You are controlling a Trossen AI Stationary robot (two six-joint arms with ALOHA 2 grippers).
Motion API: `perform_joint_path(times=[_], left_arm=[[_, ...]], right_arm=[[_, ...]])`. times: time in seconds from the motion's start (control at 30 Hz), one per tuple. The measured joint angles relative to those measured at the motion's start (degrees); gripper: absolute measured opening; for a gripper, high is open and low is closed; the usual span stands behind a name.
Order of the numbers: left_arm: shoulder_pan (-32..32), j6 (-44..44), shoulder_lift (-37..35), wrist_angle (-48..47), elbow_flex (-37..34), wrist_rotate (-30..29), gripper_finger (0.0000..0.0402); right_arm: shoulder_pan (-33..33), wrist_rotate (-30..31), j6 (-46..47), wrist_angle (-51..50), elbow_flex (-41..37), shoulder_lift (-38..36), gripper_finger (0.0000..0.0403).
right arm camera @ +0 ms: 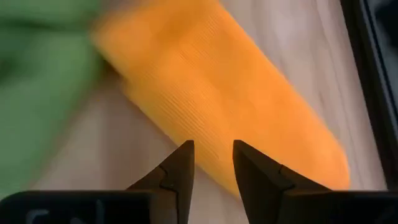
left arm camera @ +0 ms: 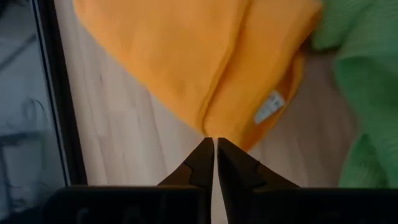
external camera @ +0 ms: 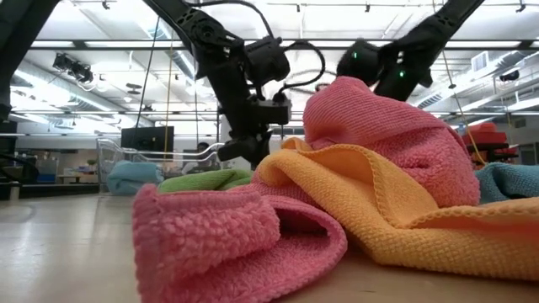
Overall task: Fold microfiber towels
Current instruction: Fold the top orange microfiber towel
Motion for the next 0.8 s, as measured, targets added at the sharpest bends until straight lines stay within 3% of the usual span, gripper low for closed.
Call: perform_joint_path(times=[0.17,0.47,0.63,0.8], left_arm=[[1.5,-4.4,0.0,1.6,-2.1,4.9,0.0024],[-0.3,-6.6,-2.4,8.4,-9.0,5.0,0.0014],[-0.8,-7.8,-7.3,10.4,-13.7,4.8,0.0021],[-0.7,-9.9,-12.8,12.2,-17.6,4.7,0.0011]], right_arm=[[6.5,1.4,-5.2,2.4,0.0,1.6,0.0156],[11.3,14.9,-13.2,11.5,-0.1,9.9,0.0227],[11.0,17.4,-18.3,17.3,-0.1,13.2,0.0214],[10.7,16.8,-21.4,20.5,-0.1,14.6,0.0167]])
